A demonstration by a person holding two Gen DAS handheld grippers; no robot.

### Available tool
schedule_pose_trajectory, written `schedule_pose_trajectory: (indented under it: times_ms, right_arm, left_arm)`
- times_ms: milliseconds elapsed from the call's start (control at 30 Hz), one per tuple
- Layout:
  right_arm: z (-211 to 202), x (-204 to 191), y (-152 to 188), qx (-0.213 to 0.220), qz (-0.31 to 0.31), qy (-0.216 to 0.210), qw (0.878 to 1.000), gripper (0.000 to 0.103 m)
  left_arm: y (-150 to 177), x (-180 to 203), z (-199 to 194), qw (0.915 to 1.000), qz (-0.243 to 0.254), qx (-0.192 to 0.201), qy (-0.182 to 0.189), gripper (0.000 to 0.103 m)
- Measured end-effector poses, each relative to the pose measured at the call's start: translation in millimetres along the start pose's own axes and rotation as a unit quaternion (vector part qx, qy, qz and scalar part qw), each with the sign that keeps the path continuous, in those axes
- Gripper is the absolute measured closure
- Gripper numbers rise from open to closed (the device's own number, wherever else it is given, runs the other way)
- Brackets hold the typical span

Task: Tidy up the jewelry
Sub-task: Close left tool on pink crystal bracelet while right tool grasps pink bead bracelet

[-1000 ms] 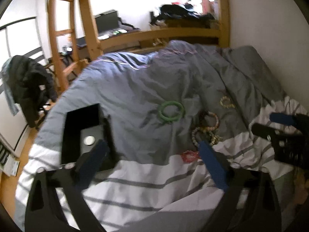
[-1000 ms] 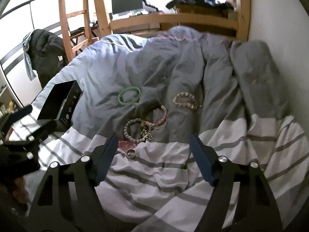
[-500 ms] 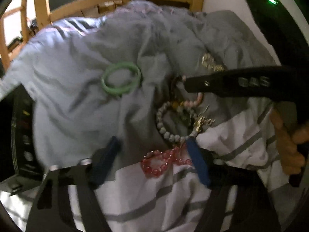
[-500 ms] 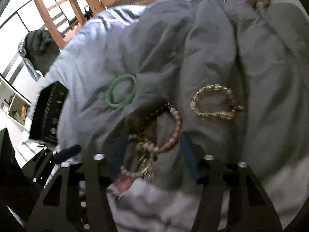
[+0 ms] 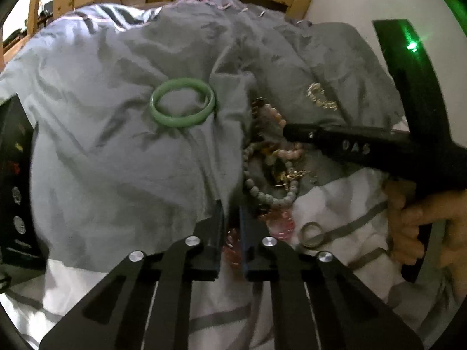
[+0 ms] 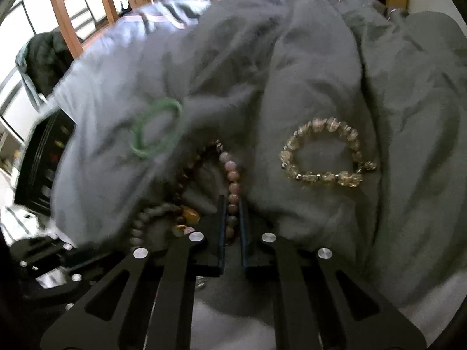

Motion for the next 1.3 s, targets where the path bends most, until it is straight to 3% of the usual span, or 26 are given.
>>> schedule_pose_trajectory:
  times_ms: [433,500,533,567,600,633,733,767,833,867,967,1300]
  right_arm:
    - [-58.8,-9.4,-19.0,0.055,0.023,-0.037,0.998,0.094]
    - [-61.7,-10.9,-21.0,0.058,0.025,-0.041,0.997,0.094]
    - [-63.1,-11.6,-22.1,0.060,0.026,-0.043,0.997,0.094]
    - [-64.3,-12.7,-23.1,0.061,0.026,-0.044,0.997,0.094]
    - [-66.6,-13.5,-24.4,0.064,0.026,-0.045,0.997,0.094]
    - [-67.8,-14.1,-25.5,0.065,0.027,-0.047,0.996,0.094]
    - [-70.6,-14.9,-27.3,0.068,0.031,-0.052,0.996,0.094]
    - [-71.1,-14.6,-27.1,0.068,0.031,-0.053,0.996,0.094]
    - [-71.3,-15.4,-26.7,0.067,0.029,-0.054,0.996,0.094]
    - [-71.8,-15.3,-26.5,0.067,0.031,-0.056,0.996,0.094]
    - [-74.5,-14.4,-27.7,0.068,0.035,-0.058,0.995,0.094]
    - [-83.4,-13.1,-31.5,0.075,0.045,-0.064,0.994,0.094]
  left_arm:
    - [-11.3,-6.7,-39.0,0.9995,-0.013,0.028,0.001,0.098]
    - [-7.2,-2.0,-40.9,0.9995,-0.012,0.022,0.019,0.097]
    - [-6.2,1.2,-38.9,0.9995,-0.007,0.020,0.024,0.094]
    - [-3.7,4.4,-38.3,0.9995,-0.001,0.016,0.026,0.076]
    - [-2.1,7.8,-37.8,0.9995,0.011,0.017,0.022,0.045]
    - [-1.9,9.6,-37.5,0.9994,0.023,0.024,0.013,0.032]
    - [2.8,13.1,-27.7,0.9988,0.046,0.017,-0.001,0.030]
    - [4.8,11.0,-22.7,0.9989,0.046,0.009,-0.007,0.033]
    - [14.0,4.9,-11.3,0.9989,0.041,-0.019,-0.010,0.059]
    - [17.4,3.6,-7.1,0.9988,0.037,-0.032,-0.008,0.078]
    - [16.8,-5.2,-9.1,0.9991,0.023,-0.034,-0.013,0.094]
    - [0.2,-25.8,-46.6,0.9992,0.008,-0.007,-0.038,0.097]
Point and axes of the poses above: each gripper's, at about its wrist camera, not at the fingertips, and z roughly the way its jaws point, x to its right, y to its underside, the point moved 7 cm from there along z, roughly the way its jaws point, and after that the axes turned 14 degrees about x, right-handed, at the moved point
